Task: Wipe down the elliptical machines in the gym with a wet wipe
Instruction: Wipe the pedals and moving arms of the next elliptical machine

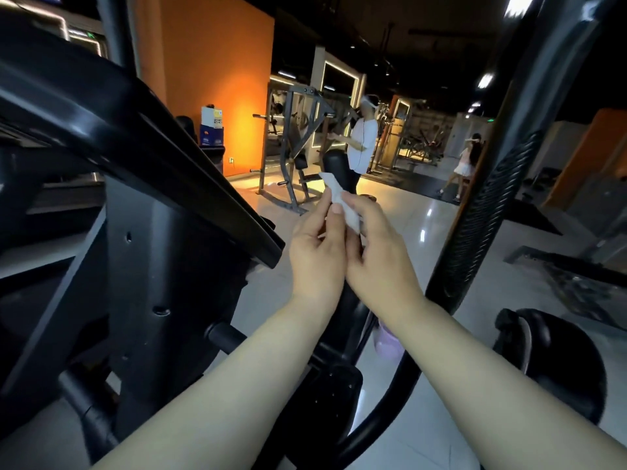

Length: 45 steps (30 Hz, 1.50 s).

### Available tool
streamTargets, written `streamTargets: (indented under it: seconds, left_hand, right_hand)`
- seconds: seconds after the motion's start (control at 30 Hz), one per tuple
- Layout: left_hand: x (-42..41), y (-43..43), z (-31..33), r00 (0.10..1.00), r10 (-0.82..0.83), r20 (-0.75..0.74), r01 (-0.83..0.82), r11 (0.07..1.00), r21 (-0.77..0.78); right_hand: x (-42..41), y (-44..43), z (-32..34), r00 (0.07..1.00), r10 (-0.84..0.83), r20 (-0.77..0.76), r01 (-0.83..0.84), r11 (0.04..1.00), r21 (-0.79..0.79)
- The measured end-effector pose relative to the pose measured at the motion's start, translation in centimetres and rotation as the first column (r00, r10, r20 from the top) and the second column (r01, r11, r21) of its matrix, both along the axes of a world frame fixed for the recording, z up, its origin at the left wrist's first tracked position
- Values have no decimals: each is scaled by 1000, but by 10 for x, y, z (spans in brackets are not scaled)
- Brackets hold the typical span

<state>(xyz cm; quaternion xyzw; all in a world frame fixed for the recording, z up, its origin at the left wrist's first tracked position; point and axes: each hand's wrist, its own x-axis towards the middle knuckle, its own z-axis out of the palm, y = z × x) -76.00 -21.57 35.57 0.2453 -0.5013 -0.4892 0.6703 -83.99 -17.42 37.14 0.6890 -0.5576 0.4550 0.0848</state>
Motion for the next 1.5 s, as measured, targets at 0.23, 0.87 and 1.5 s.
streamTargets:
  seconds: [0.23, 0.87, 1.5]
  left_hand:
    - [-10, -2, 14, 996, 80, -48, -80, 997, -4]
    - [-18, -31, -11, 964, 265, 21, -265, 964, -9]
    - [-35, -45, -13, 985, 171, -28, -173, 970, -169]
  right_hand:
    - [-14, 2, 12, 996, 70, -54, -68, 997, 28]
    - [-14, -38, 33, 989, 69, -129, -79, 994, -72]
    - [-17, -39, 16, 988, 105, 111, -109, 994, 25]
